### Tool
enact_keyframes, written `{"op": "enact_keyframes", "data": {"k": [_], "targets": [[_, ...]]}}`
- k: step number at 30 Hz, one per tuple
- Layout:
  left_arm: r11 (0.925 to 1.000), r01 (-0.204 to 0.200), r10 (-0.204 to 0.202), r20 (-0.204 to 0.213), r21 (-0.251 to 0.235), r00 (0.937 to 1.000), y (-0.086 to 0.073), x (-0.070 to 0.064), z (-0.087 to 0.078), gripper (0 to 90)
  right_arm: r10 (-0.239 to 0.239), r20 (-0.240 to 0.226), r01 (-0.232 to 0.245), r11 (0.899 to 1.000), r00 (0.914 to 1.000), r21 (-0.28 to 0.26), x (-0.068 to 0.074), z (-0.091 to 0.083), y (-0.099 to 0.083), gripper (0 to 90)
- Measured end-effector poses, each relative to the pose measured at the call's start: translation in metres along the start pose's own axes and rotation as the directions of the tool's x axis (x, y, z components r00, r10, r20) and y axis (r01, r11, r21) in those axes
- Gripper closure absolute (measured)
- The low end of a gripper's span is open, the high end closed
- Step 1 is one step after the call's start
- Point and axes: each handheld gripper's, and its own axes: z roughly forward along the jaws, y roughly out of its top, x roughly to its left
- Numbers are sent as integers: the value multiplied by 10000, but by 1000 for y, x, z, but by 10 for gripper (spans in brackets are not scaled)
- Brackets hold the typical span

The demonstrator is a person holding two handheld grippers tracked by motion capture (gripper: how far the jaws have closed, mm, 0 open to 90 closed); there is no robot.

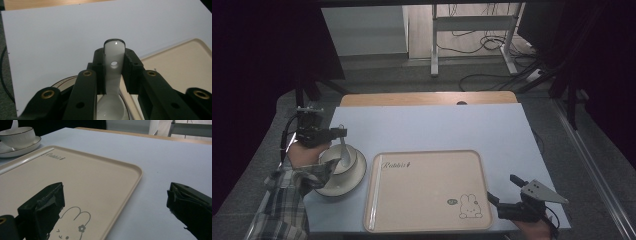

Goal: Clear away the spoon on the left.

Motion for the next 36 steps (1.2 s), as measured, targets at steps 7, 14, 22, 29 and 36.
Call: {"op": "enact_keyframes", "data": {"k": [7, 14, 22, 29, 36], "targets": [[10000, -83, 82, 104, 17, 9999, 4, -8, -7, 749, -2, -6, 2, 10000, 10000, 34, 0, 0, 0, 13], [9999, -108, 102, 722, 81, 9973, 6, -22, -5, 749, -13, -3, 13, 10000, 10000, 36, 0, 0, 0, 13], [9993, -201, 160, 1211, 326, 9925, 8, -36, 3, 749, -22, -3, 22, 10000, 10000, 12, 0, 0, 0, 13], [9978, -28, -96, 1855, 663, 9826, 6, -47, 14, 749, -31, -18, 31, 10000, 10000, 21, 0, 0, 0, 13], [9955, -147, -60, 2171, 938, 9761, 0, -60, 25, 749, -27, -34, 27, 10000, 10000, 34, 0, 0, 0, 12]]}}
